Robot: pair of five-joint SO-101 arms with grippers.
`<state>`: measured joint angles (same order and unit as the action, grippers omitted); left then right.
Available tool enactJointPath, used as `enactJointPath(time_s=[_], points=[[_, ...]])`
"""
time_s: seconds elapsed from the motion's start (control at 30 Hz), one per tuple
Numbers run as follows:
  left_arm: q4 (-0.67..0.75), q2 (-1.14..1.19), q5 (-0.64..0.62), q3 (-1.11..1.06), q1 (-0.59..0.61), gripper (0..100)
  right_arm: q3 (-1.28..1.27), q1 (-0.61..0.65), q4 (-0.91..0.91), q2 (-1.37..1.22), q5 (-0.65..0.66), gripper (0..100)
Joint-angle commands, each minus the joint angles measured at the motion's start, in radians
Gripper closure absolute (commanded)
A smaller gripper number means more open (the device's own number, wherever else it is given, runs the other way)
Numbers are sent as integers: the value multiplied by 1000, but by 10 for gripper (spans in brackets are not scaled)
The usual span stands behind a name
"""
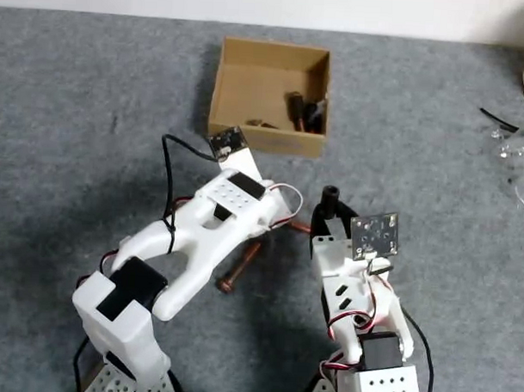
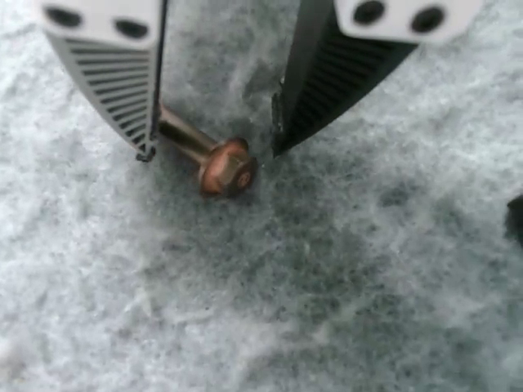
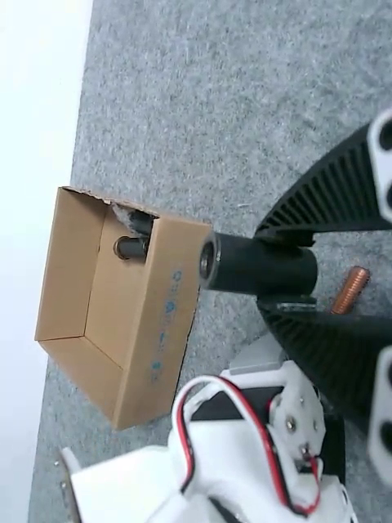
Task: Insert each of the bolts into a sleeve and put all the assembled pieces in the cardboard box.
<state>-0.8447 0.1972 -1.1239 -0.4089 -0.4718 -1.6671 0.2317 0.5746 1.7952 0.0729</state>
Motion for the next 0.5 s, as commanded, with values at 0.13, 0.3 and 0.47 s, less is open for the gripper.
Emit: enactJointPath(time_s=[0.13, 0.3, 0.47], points=[[-5, -4, -3, 16, -12, 788, -10, -7, -42, 4, 14, 993], [-5, -4, -3, 16, -7, 977, -10, -7, -42, 4, 14, 993], [-5, -4, -3, 16, -13, 968, -10, -7, -42, 4, 14, 993]])
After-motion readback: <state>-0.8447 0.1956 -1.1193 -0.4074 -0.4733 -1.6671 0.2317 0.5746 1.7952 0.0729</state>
